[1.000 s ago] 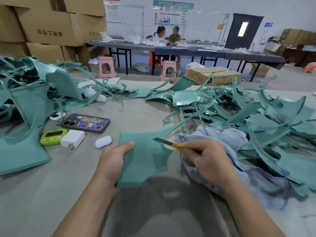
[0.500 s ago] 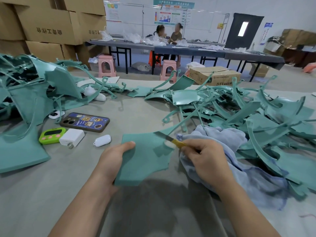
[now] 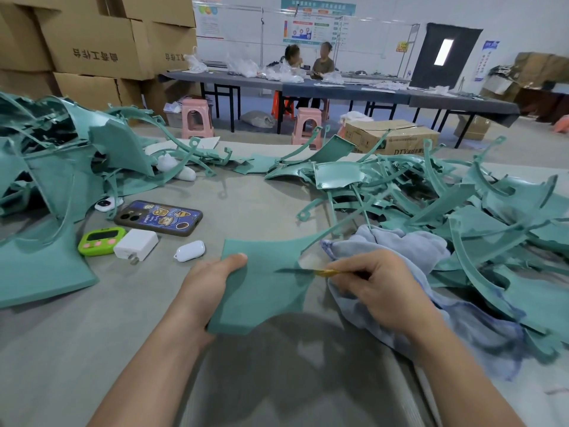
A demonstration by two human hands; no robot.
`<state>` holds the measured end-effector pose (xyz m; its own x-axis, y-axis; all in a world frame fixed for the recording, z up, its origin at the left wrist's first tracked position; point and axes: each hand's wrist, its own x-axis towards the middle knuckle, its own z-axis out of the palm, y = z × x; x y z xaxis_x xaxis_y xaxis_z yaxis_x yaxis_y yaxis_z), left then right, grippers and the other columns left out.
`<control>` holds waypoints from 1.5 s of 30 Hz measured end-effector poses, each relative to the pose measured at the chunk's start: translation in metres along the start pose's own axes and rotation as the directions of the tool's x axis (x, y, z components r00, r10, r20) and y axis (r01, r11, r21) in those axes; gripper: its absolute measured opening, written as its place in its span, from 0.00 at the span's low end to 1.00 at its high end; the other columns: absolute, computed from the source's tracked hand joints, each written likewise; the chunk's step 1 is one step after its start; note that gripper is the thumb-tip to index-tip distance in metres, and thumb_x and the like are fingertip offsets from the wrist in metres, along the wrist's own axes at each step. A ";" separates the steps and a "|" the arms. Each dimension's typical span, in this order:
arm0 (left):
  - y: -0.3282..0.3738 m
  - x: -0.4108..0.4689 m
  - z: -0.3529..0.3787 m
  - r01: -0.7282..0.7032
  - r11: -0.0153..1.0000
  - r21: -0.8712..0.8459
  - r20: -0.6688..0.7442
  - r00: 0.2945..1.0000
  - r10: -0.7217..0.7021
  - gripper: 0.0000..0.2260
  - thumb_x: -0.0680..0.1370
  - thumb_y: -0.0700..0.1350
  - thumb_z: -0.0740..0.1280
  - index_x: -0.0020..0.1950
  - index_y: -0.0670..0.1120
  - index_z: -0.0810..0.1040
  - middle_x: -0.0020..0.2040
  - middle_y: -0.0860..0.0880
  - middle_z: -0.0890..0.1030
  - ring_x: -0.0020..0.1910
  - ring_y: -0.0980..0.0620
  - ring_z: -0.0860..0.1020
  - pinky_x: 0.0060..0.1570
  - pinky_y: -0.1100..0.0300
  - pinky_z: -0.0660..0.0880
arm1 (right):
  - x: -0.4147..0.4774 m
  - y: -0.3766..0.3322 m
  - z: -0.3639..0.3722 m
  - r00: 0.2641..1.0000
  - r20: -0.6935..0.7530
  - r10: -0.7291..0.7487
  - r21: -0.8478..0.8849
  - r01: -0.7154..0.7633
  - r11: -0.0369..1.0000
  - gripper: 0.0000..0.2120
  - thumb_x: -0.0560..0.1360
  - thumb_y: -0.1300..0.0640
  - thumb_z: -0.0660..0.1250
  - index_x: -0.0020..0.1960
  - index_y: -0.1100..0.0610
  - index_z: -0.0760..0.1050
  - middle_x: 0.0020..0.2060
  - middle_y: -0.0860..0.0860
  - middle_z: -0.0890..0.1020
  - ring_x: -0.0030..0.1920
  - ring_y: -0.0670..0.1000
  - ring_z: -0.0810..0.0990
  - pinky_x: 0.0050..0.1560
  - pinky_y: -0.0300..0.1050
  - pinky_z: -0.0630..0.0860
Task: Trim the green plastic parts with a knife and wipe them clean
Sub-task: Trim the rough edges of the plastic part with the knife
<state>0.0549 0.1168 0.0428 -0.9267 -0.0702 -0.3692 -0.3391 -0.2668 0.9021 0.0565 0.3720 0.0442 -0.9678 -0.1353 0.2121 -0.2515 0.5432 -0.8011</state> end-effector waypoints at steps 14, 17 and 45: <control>-0.002 0.000 -0.003 0.066 0.998 0.004 0.041 0.997 -0.066 0.10 0.77 0.44 0.71 0.51 0.39 0.85 0.46 0.38 0.86 0.36 0.40 0.86 0.29 0.53 0.81 | -0.001 -0.004 -0.004 1.000 -0.010 -0.027 -0.059 0.026 0.998 0.21 0.78 0.59 0.73 0.44 0.29 0.84 0.35 0.49 0.86 0.37 0.59 0.83 0.43 0.54 0.82; -0.001 0.002 -0.005 0.077 0.997 -0.017 0.030 0.997 -0.076 0.09 0.77 0.44 0.71 0.49 0.39 0.86 0.46 0.38 0.86 0.38 0.39 0.86 0.30 0.51 0.81 | -0.002 -0.002 -0.005 0.997 0.062 -0.036 -0.134 0.044 0.990 0.21 0.77 0.59 0.74 0.44 0.30 0.84 0.32 0.43 0.85 0.30 0.47 0.76 0.35 0.41 0.75; -0.005 0.011 -0.005 0.036 0.967 -0.252 -0.125 0.990 -0.069 0.05 0.77 0.43 0.71 0.49 0.42 0.82 0.37 0.43 0.86 0.28 0.45 0.84 0.23 0.58 0.76 | -0.003 -0.003 0.009 0.998 -0.034 -0.048 0.004 0.048 0.999 0.15 0.76 0.63 0.74 0.45 0.41 0.87 0.26 0.42 0.78 0.26 0.40 0.70 0.31 0.31 0.66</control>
<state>0.0473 0.1129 0.0329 -0.8735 -0.1708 -0.4558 -0.3204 -0.5032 0.8026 0.0601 0.3633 0.0411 -0.9540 -0.1324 0.2690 -0.2973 0.5331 -0.7921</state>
